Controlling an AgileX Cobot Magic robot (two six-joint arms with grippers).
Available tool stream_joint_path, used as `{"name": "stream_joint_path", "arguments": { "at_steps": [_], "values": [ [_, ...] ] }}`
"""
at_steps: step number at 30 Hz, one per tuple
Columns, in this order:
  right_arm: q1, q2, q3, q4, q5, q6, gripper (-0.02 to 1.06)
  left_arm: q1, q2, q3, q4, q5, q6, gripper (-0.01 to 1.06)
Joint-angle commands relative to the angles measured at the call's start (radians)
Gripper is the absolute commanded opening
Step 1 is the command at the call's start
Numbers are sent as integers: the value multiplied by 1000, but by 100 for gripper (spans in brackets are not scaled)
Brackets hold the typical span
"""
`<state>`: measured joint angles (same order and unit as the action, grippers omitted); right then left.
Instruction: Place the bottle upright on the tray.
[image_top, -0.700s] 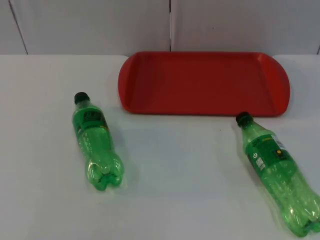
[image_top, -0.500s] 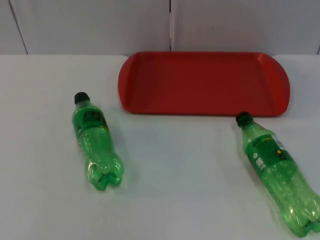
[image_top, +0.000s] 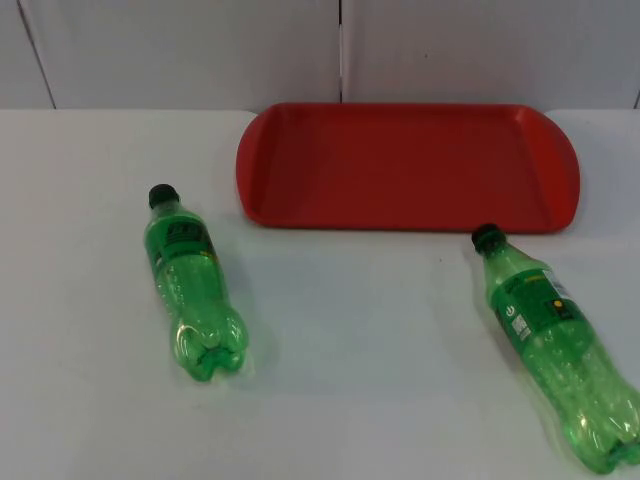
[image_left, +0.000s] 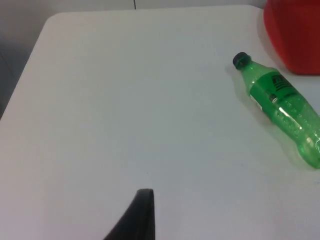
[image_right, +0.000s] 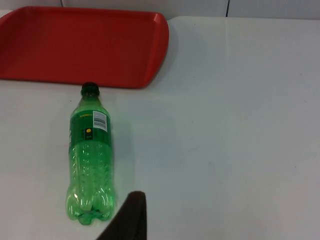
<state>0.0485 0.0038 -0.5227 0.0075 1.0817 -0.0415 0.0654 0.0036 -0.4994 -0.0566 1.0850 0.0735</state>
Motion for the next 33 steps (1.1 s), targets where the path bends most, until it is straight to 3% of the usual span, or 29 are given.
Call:
{"name": "stream_joint_path", "arguments": {
  "at_steps": [1, 33],
  "values": [
    [-7, -4, 7, 1, -3, 3, 105, 5, -4, 5, -16, -12, -1, 104],
    [-7, -4, 7, 1, -3, 3, 105, 5, 329, -183, -66, -78, -30, 104]
  ]
}}
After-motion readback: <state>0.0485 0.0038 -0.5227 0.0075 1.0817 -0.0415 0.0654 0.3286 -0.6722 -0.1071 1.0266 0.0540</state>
